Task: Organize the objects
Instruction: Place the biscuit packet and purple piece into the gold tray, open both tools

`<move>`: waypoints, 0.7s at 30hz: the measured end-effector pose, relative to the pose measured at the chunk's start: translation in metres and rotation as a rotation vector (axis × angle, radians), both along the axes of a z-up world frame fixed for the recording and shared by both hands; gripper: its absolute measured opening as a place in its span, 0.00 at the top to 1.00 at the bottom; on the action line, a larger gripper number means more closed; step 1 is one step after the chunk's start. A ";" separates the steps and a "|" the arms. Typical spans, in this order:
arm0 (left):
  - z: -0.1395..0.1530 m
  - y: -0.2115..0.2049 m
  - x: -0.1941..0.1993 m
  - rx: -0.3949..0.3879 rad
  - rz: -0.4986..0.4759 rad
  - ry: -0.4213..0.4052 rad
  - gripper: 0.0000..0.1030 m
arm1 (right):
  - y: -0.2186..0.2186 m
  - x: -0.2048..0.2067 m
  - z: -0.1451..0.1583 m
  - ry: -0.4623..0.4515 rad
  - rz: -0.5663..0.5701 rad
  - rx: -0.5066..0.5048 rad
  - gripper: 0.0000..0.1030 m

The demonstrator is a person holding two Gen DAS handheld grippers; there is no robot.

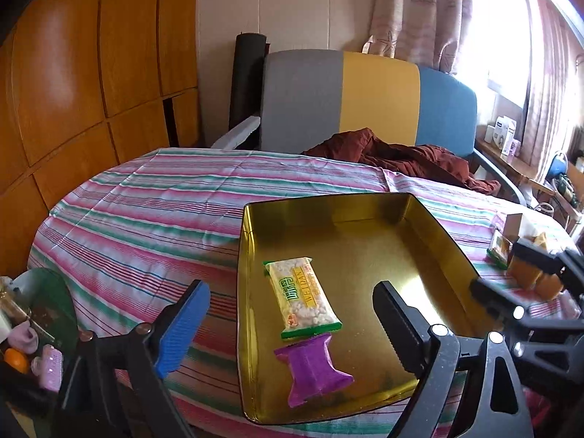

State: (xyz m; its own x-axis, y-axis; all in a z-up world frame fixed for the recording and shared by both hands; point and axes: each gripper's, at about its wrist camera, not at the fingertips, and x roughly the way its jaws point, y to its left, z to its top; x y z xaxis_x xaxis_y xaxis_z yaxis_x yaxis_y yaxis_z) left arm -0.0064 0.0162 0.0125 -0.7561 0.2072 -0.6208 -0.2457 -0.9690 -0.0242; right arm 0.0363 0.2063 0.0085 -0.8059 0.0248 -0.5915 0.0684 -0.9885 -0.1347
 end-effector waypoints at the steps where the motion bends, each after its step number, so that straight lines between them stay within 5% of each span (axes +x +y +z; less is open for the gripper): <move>1: -0.001 0.002 0.001 -0.003 -0.004 -0.001 0.11 | 0.001 0.000 0.001 0.018 -0.020 0.020 0.23; 14: -0.009 0.021 0.009 -0.041 -0.033 -0.010 0.07 | 0.030 -0.017 -0.029 -0.141 -0.039 -0.168 0.25; 17: -0.010 0.025 0.009 -0.052 -0.040 -0.015 0.07 | 0.034 -0.016 -0.030 -0.141 -0.038 -0.180 0.13; 21: -0.013 0.031 0.011 -0.067 -0.048 -0.023 0.07 | 0.039 -0.012 -0.030 -0.134 -0.040 -0.181 0.12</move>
State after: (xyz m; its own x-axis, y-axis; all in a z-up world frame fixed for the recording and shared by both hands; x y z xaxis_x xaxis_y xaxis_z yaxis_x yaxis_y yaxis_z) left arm 0.0044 0.0474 -0.0008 -0.7319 0.2003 -0.6513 -0.2920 -0.9558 0.0342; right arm 0.0243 0.2455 -0.0218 -0.7202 -0.0609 -0.6911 0.0336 -0.9980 0.0529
